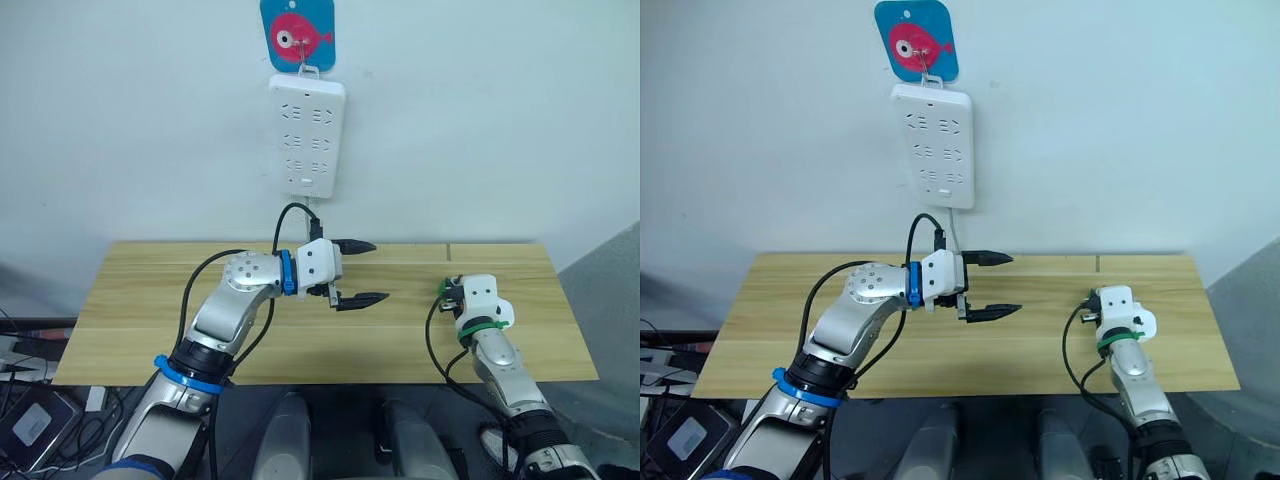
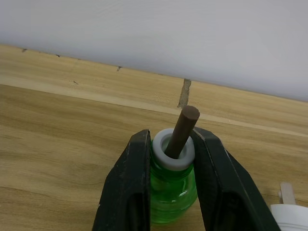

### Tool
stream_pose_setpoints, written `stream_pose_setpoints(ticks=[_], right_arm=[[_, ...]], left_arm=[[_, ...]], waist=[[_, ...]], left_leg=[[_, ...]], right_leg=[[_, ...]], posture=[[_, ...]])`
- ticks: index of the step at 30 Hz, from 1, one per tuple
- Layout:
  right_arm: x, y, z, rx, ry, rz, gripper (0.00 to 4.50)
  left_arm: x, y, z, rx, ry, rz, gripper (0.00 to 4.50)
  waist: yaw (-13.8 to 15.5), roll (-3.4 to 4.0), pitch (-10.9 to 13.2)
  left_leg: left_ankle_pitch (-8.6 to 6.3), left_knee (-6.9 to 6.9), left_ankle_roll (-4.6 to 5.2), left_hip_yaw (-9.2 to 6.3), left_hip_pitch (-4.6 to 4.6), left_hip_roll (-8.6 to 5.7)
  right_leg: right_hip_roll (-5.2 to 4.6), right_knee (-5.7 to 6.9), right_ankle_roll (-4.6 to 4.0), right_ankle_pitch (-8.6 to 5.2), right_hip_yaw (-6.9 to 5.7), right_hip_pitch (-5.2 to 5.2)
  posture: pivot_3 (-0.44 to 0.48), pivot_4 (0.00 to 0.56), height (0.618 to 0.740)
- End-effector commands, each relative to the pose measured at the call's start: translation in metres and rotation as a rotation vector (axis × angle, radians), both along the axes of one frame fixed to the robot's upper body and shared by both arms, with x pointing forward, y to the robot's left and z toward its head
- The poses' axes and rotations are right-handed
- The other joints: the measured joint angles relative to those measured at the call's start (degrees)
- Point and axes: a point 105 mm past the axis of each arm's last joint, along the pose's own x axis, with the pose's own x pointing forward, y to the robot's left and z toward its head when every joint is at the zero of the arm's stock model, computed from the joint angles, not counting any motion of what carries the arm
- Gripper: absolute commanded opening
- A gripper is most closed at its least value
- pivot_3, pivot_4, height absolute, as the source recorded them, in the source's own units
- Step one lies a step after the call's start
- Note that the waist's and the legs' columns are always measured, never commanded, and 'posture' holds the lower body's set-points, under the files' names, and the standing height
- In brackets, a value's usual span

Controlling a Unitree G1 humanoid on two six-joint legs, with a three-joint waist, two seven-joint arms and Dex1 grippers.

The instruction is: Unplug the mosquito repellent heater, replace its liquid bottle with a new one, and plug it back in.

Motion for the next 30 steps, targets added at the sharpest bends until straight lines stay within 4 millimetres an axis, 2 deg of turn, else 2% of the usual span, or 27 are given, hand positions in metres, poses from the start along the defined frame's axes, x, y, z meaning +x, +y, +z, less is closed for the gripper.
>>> stream_pose_setpoints(ticks=[1, 2, 6, 12, 14, 16, 19, 23, 26, 30], right_arm=[[0.000, -0.002, 0.001, -0.015, -0.018, 0.005, 0.83], [0.000, -0.002, 0.000, -0.026, -0.018, 0.007, 0.83], [-0.004, -0.003, 0.007, -0.030, -0.050, 0.022, 2.15], [-0.018, -0.009, 0.045, -0.096, -0.167, 0.064, 4.41], [-0.024, -0.004, 0.068, -0.107, -0.216, 0.119, 4.46], [-0.028, 0.014, 0.088, -0.092, -0.219, 0.243, 4.46], [-0.037, 0.044, 0.096, -0.105, -0.136, 0.452, 4.46], [-0.052, 0.083, 0.114, -0.107, -0.074, 0.748, 4.46], [-0.061, 0.099, 0.116, -0.145, -0.008, 0.920, 4.46], [-0.064, 0.114, 0.128, -0.102, 0.035, 1.037, 4.46]], left_arm=[[-0.003, 0.001, 0.015, -0.026, -0.046, -0.012, 4.50], [-0.003, 0.000, 0.015, -0.026, -0.045, -0.013, 4.50], [-0.004, 0.001, 0.014, -0.028, -0.041, -0.008, 4.50], [-0.005, 0.011, 0.003, -0.027, -0.009, 0.047, 4.50], [-0.007, 0.019, -0.005, -0.042, 0.007, 0.122, 4.50], [-0.010, 0.031, -0.019, -0.059, 0.030, 0.234, 4.50], [-0.016, 0.050, -0.040, -0.078, 0.044, 0.452, 4.50], [-0.020, 0.089, -0.069, -0.134, 0.114, 0.863, 4.50], [-0.027, 0.111, -0.082, -0.186, 0.144, 1.067, 4.50], [-0.038, 0.137, -0.101, -0.227, 0.160, 1.230, 4.50]], waist=[[0.00, 0.00, 0.00], [-0.01, 0.00, 0.00], [0.00, 0.01, 0.00], [-0.03, 0.05, 0.03], [-0.19, 0.11, 0.04], [-0.42, 0.17, 0.07], [-0.44, 0.18, 0.08], [0.23, 0.17, 0.17], [1.20, 0.09, 0.41], [2.78, -0.07, 0.94]], left_leg=[[0.00, 0.00, 0.00, 0.00, 0.01, 0.00], [0.00, 0.00, 0.00, 0.00, 0.02, 0.00], [0.00, 0.01, 0.00, 0.01, 0.02, -0.01], [0.00, -0.06, -0.01, 0.01, 0.01, -0.01], [-0.01, -0.07, -0.01, 0.01, 0.03, -0.01], [-0.01, -0.10, -0.01, 0.03, 0.05, 0.01], [-0.01, -0.10, -0.02, 0.01, 0.10, 0.08], [-0.01, -0.11, -0.02, -0.04, 0.10, 0.05], [-0.02, -0.07, -0.04, -0.04, 0.06, -0.01], [-0.05, -0.09, -0.10, -0.03, 0.06, -0.02]], right_leg=[[0.00, 0.01, -0.01, -0.01, 0.00, 0.00], [0.00, 0.01, -0.05, -0.03, 0.00, 0.00], [0.00, 0.01, -0.12, -0.07, 0.02, 0.01], [-0.01, -0.01, 0.01, -0.06, 0.03, 0.00], [-0.02, -0.02, -0.03, -0.08, 0.04, 0.00], [-0.02, -0.01, -0.06, -0.10, 0.07, 0.00], [-0.01, 0.02, -0.05, -0.10, 0.08, 0.00], [-0.06, 0.02, -0.21, -0.20, 0.03, 0.03], [-0.13, -0.04, -0.19, -0.19, 0.05, 0.05], [-0.12, -0.13, -0.19, -0.19, 0.05, 0.06]], posture=[[0.307, 0.287, 0.740], [0.307, 0.286, 0.740], [0.302, 0.281, 0.740], [0.291, 0.275, 0.740], [0.287, 0.271, 0.740], [0.290, 0.270, 0.740], [0.307, 0.271, 0.740], [0.343, 0.277, 0.740], [0.371, 0.284, 0.740], [0.396, 0.300, 0.740]])
